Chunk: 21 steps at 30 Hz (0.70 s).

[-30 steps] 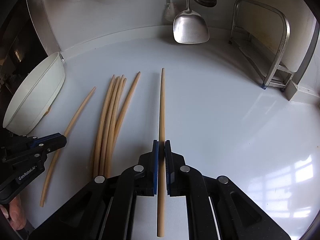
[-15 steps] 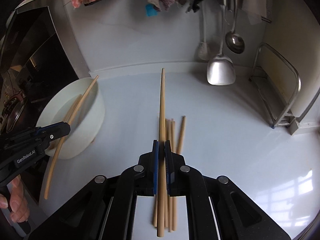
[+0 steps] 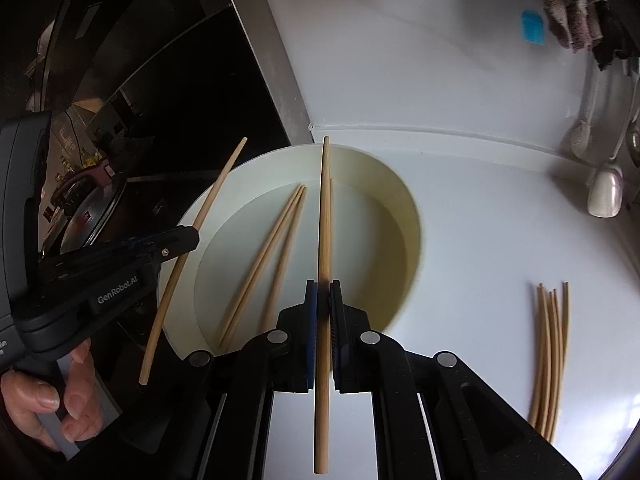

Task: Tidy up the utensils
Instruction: 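Carry the chopstick over the basin and open the right tool to drop it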

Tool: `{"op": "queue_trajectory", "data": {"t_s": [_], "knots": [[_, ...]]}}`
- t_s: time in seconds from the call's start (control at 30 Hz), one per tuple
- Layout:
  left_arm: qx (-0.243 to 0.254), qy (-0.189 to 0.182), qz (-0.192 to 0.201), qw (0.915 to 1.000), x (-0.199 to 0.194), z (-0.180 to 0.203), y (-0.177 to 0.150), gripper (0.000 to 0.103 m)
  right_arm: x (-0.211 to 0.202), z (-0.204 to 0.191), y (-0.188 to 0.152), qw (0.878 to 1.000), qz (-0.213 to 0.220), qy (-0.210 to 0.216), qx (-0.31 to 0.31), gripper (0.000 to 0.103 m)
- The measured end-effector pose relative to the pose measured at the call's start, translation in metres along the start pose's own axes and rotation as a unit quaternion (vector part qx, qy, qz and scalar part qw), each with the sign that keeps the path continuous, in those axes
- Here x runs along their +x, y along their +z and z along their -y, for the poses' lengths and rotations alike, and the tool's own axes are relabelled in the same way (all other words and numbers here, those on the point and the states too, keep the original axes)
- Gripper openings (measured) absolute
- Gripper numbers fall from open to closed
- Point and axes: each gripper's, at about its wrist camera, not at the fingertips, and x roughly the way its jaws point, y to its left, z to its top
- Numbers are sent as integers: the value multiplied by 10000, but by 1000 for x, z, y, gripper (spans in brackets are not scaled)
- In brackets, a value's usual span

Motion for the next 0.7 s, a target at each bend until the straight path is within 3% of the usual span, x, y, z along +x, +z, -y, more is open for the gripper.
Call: {"op": "queue_trajectory", "data": {"t_s": [0.23, 0.7], "knots": [[15, -166, -342, 9993, 40, -20, 8, 7, 53, -14, 18, 9985, -479, -162, 194, 6], [69, -349, -740, 9966, 99, -21, 19, 7, 109, -7, 29, 9918, -1089, -390, 548, 6]]}}
